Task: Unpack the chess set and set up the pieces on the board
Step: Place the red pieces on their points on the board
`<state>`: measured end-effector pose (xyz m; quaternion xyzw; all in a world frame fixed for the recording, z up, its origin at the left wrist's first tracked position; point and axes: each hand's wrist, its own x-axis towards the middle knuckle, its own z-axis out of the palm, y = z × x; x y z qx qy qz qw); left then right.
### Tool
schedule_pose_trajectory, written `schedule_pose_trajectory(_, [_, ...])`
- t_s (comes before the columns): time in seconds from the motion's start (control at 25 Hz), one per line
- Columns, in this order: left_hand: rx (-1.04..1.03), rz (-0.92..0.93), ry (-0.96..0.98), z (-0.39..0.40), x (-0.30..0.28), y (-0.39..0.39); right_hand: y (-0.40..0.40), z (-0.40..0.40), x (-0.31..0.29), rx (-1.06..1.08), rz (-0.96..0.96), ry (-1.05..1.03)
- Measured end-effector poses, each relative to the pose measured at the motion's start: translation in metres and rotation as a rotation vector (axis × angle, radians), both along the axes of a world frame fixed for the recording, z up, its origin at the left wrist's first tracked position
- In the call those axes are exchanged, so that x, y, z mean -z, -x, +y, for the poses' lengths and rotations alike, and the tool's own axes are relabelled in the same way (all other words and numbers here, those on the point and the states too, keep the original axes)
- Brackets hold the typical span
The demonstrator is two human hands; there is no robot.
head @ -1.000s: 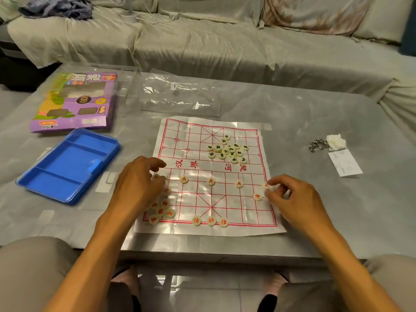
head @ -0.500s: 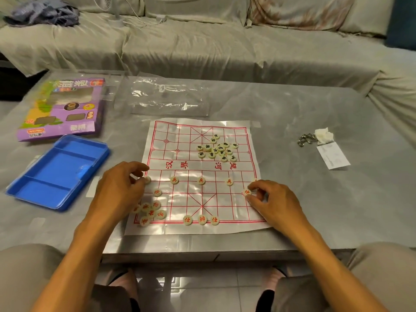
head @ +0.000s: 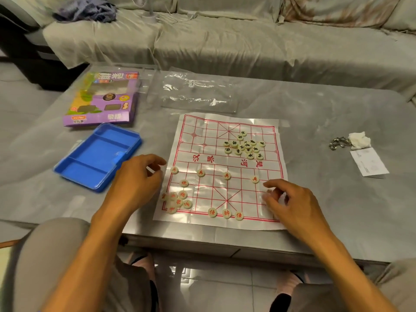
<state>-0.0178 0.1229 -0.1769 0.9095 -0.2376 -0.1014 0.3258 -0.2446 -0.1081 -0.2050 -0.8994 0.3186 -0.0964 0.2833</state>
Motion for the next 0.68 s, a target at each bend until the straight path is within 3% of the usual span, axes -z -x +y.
schedule_pose_trajectory(0.2, [0.071,0.019,-0.100,0.035,0.007,0.027,-0.026,0.063,-0.017,-0.216,-0.031,-0.015])
schedule_pose_trajectory(0.32, [0.158,0.016,-0.147,0.031,0.017,0.039,-0.054,0.090,-0.013,-0.300,-0.017,0.077])
schedule_pose_trajectory(0.48, [0.158,-0.017,-0.180,0.027,0.029,0.040,-0.087,0.111,-0.002,-0.333,0.090,0.198])
schedule_pose_trajectory(0.68, [0.171,-0.026,-0.171,0.028,0.032,0.036,-0.098,0.114,0.008,-0.351,0.131,0.181])
